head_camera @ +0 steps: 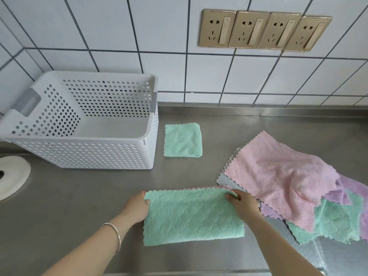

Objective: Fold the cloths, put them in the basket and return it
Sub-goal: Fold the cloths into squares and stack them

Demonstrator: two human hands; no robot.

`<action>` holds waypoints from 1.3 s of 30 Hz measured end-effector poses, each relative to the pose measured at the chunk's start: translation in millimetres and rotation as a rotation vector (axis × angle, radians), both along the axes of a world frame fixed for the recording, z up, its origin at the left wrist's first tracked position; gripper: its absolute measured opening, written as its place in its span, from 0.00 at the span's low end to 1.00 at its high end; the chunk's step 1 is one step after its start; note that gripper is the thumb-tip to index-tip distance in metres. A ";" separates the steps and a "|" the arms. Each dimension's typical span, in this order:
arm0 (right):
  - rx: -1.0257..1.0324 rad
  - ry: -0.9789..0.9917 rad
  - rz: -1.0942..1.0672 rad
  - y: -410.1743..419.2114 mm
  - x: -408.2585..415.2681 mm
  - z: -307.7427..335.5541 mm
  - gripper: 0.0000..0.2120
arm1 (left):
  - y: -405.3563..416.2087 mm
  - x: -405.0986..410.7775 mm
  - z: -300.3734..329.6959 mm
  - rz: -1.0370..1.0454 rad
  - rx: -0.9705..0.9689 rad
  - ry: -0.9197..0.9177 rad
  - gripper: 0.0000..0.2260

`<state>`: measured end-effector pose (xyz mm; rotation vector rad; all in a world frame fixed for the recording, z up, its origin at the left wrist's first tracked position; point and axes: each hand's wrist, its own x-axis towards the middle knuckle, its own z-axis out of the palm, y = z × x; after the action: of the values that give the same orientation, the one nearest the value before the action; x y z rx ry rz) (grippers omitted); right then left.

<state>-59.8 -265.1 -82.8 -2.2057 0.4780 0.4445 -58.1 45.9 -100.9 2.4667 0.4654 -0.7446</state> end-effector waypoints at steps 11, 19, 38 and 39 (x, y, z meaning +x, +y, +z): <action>-0.233 -0.007 0.084 3.3 6.3 -10.9 0.11 | 2.2 -1.5 0.6 0.049 -0.018 0.037 0.17; -0.319 0.087 -0.038 8.7 15.1 -13.6 0.15 | -3.2 -0.3 2.8 0.138 -0.040 -0.005 0.13; -0.402 0.210 -0.018 18.1 -14.4 -6.7 0.18 | -4.5 -14.2 0.2 0.311 -0.019 -0.220 0.13; -0.379 0.200 -0.035 17.8 -16.0 -6.6 0.17 | -7.0 -17.6 0.4 0.308 0.013 -0.294 0.19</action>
<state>-75.8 -247.3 -89.3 -2.5222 0.7587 0.5989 -75.6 38.8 -100.5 2.3859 0.7136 -0.2507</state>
